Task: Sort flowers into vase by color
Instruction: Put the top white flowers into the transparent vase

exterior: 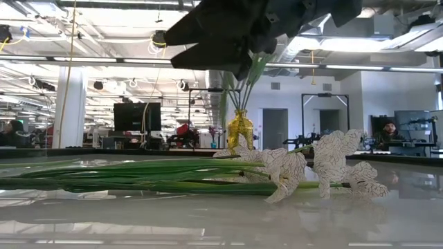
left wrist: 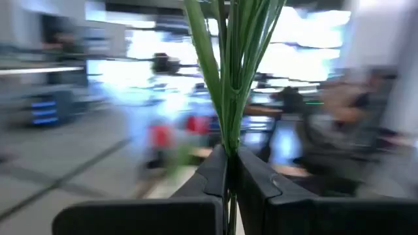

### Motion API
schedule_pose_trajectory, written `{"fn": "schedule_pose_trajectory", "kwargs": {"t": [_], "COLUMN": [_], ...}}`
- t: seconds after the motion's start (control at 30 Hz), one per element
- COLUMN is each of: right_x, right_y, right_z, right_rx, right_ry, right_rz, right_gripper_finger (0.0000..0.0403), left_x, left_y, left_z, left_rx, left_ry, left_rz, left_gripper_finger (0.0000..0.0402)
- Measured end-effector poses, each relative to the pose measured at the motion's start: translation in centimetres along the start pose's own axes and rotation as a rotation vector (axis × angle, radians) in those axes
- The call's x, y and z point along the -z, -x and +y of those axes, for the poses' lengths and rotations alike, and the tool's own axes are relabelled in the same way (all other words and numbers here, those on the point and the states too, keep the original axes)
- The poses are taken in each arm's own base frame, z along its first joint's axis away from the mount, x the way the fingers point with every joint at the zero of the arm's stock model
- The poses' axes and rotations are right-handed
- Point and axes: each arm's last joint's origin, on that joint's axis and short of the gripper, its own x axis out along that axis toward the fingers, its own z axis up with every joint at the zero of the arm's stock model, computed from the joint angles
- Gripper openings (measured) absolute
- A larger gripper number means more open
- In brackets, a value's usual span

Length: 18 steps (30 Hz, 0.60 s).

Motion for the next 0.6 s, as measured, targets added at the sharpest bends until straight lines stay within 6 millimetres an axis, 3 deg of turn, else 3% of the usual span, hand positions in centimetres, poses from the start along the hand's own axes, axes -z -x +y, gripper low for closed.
{"fn": "schedule_pose_trajectory", "kwargs": {"t": [0.17,0.33,0.6], "right_x": [-0.6,-0.9,-1.1], "right_y": [-0.1,-0.1,-0.2], "right_z": [-0.5,-1.1,-1.9], "right_rx": [0.004,0.013,0.029], "right_ry": [-0.012,-0.034,-0.079], "right_rz": [-0.045,-0.066,-0.071], "right_gripper_finger": [0.0224,0.0224,0.0224], "left_x": [0.1,1.8,6.2], "left_y": [2.8,4.6,4.5], "left_z": [-2.0,-2.9,-2.0], "left_rx": [0.226,0.38,0.62], "left_ry": [0.039,0.084,0.288], "left_rz": [-0.082,-0.258,-0.457], "left_gripper_finger": [0.0002,0.0002,0.0002]}}
